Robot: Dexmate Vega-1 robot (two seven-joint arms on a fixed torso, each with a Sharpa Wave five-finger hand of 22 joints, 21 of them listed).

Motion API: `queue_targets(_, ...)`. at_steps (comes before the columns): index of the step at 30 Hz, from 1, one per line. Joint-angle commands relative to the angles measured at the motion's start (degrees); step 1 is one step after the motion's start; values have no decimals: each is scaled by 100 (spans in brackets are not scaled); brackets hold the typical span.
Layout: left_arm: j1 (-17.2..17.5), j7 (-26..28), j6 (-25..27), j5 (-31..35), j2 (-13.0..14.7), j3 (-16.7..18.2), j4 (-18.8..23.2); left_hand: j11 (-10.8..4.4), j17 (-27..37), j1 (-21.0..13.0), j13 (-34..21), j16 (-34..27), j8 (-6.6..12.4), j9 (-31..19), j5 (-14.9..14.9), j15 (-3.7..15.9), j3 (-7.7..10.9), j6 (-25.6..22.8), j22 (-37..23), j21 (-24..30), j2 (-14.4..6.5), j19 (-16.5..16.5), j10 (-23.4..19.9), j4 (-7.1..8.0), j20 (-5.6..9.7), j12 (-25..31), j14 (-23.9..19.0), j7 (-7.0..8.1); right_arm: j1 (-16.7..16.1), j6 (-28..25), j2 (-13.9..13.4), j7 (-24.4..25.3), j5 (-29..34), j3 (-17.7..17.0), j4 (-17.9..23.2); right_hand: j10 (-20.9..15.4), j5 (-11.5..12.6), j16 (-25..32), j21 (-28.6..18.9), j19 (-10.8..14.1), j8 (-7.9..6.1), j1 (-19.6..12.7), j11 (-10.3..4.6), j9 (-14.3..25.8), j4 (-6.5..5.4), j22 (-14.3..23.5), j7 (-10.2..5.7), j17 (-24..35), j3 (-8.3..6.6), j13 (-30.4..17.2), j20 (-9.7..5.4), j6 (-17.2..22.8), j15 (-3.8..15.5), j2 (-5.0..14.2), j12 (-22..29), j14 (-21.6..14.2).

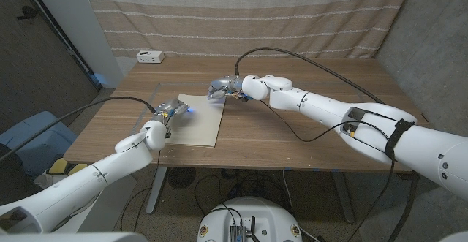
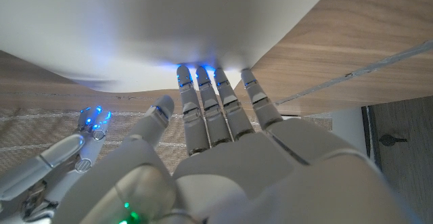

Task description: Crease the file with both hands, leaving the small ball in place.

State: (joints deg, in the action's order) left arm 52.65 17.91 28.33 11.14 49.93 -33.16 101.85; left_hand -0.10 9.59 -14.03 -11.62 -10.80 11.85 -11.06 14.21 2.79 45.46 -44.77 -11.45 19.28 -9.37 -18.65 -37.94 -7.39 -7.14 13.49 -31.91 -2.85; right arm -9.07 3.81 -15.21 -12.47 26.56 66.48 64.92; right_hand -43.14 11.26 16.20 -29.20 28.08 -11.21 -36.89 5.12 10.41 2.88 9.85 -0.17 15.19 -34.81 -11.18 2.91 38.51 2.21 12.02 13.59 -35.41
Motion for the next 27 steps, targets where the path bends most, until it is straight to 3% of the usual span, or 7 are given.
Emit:
queue_targets(1, -101, -46, 49, 39, -59, -72, -51, 49, 3, -96, -5, 13, -11, -10, 45, 91, 61, -48, -4, 24, -29, -15, -9, -1, 27, -22, -34, 42, -311, -445, -414, -601, 70, -235, 1044, -196, 38, 171, -56, 216, -22, -60, 46, 16, -26, 29, 16, 125, -111, -22, 31, 168, -20, -50, 59, -241)
queue_targets(7, -118, -58, 30, 49, -50, -79, -42, 66, 2, -102, -5, 19, -18, -11, 63, 85, 74, -47, -4, 24, -13, -15, -6, -9, 30, -29, -34, 39, -365, -461, -426, -797, 83, -222, 1029, -153, 44, 162, -44, 214, 1, -70, 34, 16, -31, 32, 19, 157, -171, -25, 42, 164, -15, -68, 25, -195)
queue_targets(27, -166, -80, 152, 51, -83, -109, -17, 61, 14, -67, -8, 31, -43, -14, 110, 67, 92, -28, -7, 19, 25, 0, 16, 32, 31, -55, -12, 27, -351, -390, -335, -1195, 159, -26, 630, -256, -7, 221, -25, 228, 0, 96, 54, 20, -134, 35, 67, 245, -75, -31, 76, 240, -63, -134, 40, -250)
